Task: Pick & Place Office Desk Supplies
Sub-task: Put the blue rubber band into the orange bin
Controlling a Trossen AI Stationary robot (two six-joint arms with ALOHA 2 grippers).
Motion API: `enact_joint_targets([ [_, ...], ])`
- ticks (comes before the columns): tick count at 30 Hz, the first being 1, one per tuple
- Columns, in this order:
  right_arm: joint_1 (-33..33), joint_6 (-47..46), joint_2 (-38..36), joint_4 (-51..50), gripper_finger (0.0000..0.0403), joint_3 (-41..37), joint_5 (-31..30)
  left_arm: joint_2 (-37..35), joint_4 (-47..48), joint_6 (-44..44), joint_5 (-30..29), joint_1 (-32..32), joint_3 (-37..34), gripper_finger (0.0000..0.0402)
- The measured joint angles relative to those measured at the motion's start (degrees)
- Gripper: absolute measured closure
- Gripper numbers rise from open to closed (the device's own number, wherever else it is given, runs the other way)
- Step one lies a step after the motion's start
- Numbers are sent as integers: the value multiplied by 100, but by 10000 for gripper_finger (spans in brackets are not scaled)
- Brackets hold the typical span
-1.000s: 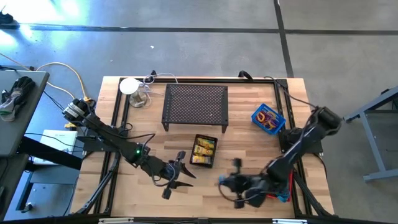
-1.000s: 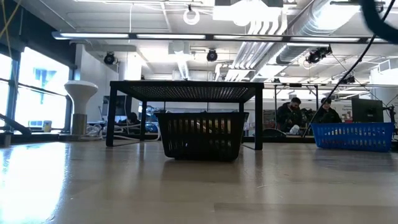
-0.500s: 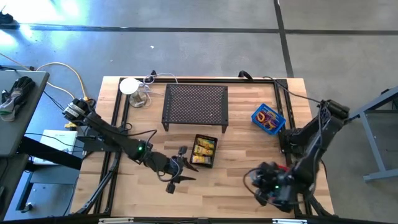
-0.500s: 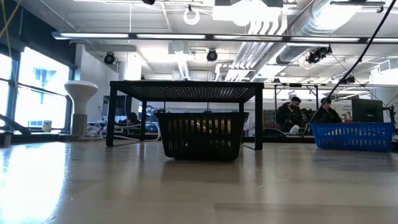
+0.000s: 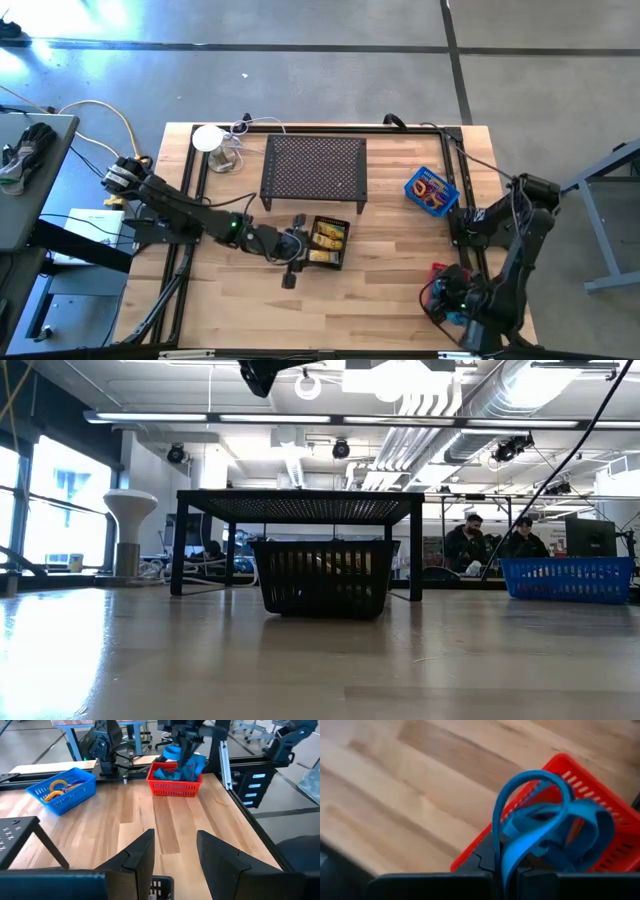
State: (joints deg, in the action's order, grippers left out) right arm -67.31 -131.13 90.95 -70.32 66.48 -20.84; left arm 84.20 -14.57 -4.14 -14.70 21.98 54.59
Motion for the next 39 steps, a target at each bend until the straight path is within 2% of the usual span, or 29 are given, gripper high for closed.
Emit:
enact_joint_targets([
  [10,433,22,675,-1048,401,2,597,0,144,238,9,-99,-2,261],
  [14,448,20,946,-1150,401,0,696,0,180,438,11,-96,-2,261],
  [21,519,29,986,-468,401,0,1968,0,278,459,11,-140,-4,261],
  [29,818,117,982,-12,401,-14,2445,0,287,432,11,-173,-2,261],
  [36,1147,528,973,991,401,-751,2712,0,439,86,11,-171,-3,261],
  [39,1198,717,973,1136,401,-972,2644,0,497,84,11,-171,-4,261],
])
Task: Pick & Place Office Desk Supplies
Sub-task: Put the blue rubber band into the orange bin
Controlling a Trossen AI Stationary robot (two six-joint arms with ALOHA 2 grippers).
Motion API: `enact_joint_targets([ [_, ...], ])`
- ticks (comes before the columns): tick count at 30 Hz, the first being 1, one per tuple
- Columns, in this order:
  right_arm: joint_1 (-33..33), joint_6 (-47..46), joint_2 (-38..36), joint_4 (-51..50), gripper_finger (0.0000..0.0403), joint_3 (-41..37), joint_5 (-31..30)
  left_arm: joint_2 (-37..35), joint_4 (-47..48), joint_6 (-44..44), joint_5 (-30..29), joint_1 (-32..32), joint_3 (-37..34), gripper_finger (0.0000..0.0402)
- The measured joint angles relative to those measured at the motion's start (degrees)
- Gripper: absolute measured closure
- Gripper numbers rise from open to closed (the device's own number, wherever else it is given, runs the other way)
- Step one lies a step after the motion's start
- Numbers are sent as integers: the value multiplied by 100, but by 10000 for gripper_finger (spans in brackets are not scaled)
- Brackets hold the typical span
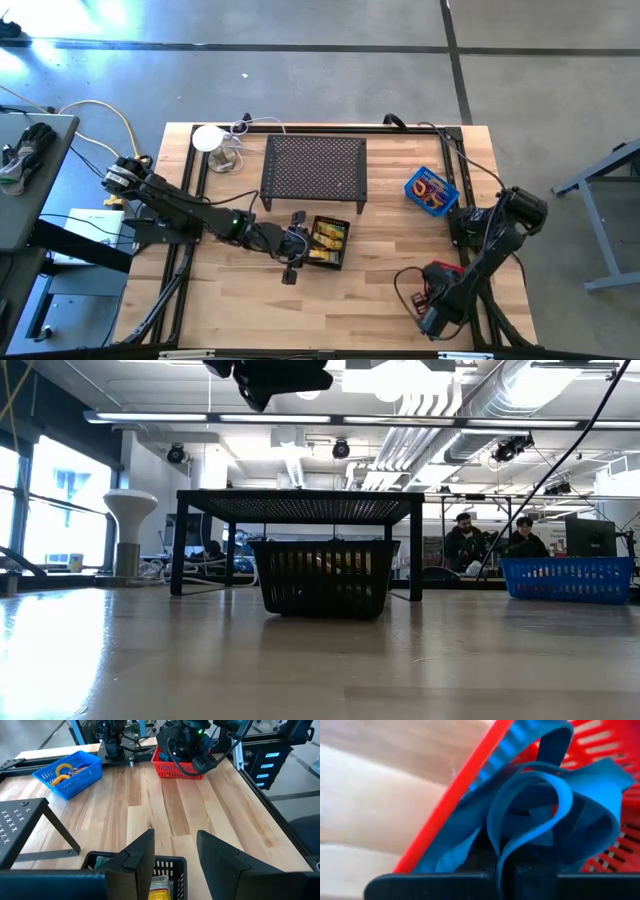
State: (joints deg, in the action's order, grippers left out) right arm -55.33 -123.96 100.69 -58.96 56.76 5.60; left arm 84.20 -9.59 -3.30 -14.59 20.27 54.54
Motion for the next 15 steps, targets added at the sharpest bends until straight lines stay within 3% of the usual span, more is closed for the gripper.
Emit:
enact_joint_targets([
  [7,37,272,-249,-121,380,-14,-115,0,142,-3,0,0,0,261],
  [15,37,231,-726,-323,282,-11,-77,0,172,90,0,0,0,261],
])
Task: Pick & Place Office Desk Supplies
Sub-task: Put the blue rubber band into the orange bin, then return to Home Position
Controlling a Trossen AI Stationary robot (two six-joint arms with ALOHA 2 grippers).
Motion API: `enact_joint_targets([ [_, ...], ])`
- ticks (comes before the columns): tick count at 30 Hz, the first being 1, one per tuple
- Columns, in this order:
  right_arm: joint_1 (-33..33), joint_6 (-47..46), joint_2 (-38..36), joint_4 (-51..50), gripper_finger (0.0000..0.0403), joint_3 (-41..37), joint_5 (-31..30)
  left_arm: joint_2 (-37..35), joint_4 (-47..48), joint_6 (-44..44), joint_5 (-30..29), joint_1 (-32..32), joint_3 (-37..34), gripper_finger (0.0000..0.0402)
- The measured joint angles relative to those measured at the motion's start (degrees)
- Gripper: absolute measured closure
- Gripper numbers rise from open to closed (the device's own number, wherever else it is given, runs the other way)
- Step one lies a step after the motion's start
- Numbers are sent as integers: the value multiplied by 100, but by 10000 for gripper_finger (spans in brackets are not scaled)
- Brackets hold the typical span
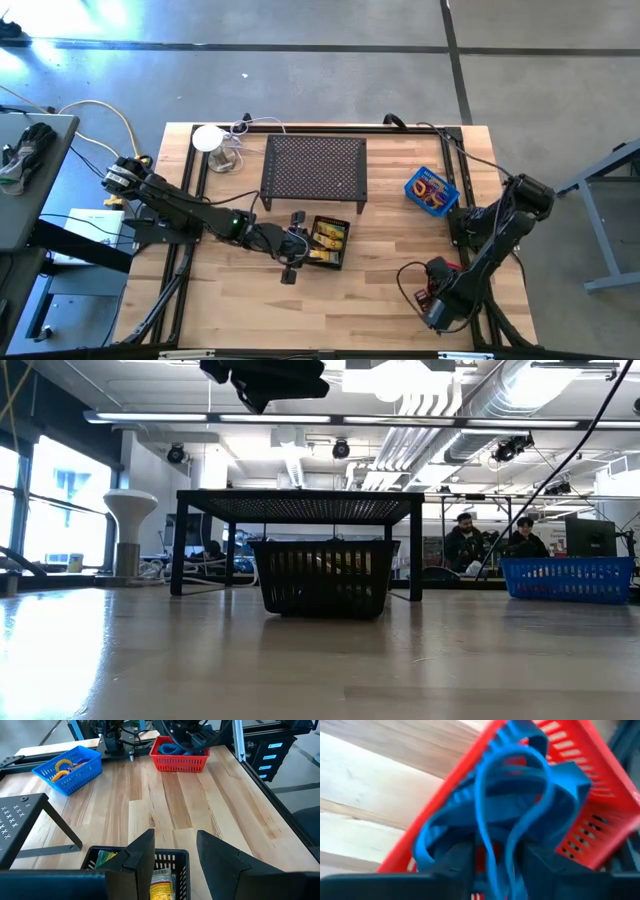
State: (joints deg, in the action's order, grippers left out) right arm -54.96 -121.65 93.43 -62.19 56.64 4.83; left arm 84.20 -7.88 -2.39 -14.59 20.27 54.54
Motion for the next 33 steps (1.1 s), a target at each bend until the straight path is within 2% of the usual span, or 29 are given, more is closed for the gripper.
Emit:
enact_joint_targets([
  [4,0,-3,-105,-78,244,0,203,0,8,2,-1,0,1,261],
  [7,0,-2,-202,-330,234,2,271,0,22,2,0,0,0,261],
  [11,42,-6,-409,-682,237,1,16,0,24,4,-2,0,1,261],
  [21,133,42,-1146,-398,255,2,-303,0,24,9,-2,0,1,261],
  [28,128,52,-1216,-549,259,2,300,0,24,17,-2,0,1,261],
  [33,133,679,-1216,-764,259,2,-383,0,24,109,-55,0,2,261],
])
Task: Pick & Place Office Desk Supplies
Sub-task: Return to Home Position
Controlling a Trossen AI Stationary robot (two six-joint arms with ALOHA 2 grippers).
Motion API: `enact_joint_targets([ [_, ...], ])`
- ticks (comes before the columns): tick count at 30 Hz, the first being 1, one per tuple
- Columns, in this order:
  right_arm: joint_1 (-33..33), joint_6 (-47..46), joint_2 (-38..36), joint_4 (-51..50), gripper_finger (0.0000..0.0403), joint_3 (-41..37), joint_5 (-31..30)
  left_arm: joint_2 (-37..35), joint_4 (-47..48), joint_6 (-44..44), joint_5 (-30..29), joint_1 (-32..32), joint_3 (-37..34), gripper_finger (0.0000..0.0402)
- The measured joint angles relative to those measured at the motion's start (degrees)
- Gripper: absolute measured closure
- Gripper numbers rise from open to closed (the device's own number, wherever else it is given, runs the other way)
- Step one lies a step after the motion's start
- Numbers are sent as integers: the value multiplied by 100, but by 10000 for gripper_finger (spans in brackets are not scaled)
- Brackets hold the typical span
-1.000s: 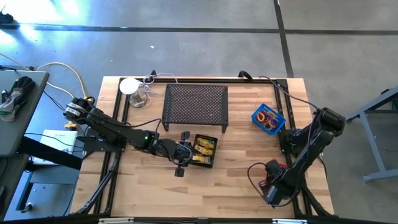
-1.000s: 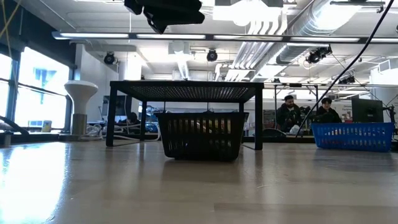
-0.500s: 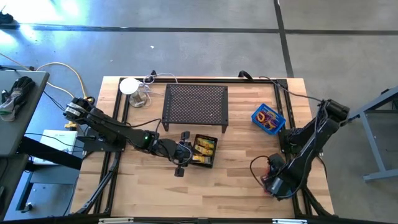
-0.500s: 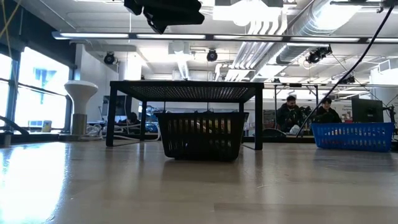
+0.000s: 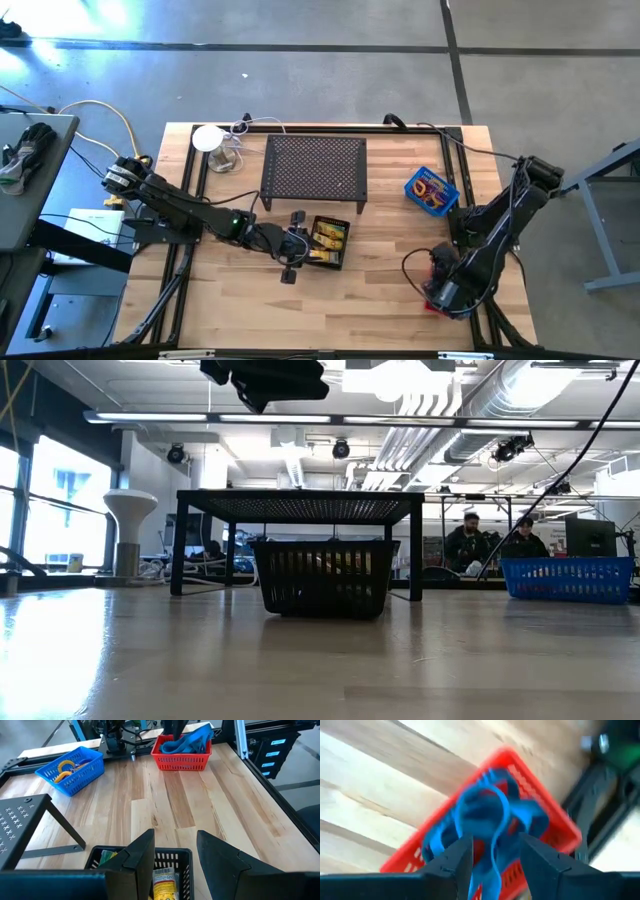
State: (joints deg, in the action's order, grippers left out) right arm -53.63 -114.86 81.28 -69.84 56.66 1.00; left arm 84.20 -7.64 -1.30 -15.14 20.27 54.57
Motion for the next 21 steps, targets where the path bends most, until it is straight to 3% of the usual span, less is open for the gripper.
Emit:
enact_joint_targets([
  [4,0,879,0,47,259,0,-953,0,40,-157,0,1,-1,261],
  [8,3,2233,36,531,258,0,-2774,0,38,-349,2,13,0,261],
  [12,91,3594,48,1205,257,0,-4067,0,-43,-597,2,15,0,261],
  [17,546,4763,54,1597,257,-2,-5102,0,-37,-589,2,56,0,261],
  [21,1010,5596,76,1919,257,-4,-5212,-78,97,-562,-29,65,0,261],
])
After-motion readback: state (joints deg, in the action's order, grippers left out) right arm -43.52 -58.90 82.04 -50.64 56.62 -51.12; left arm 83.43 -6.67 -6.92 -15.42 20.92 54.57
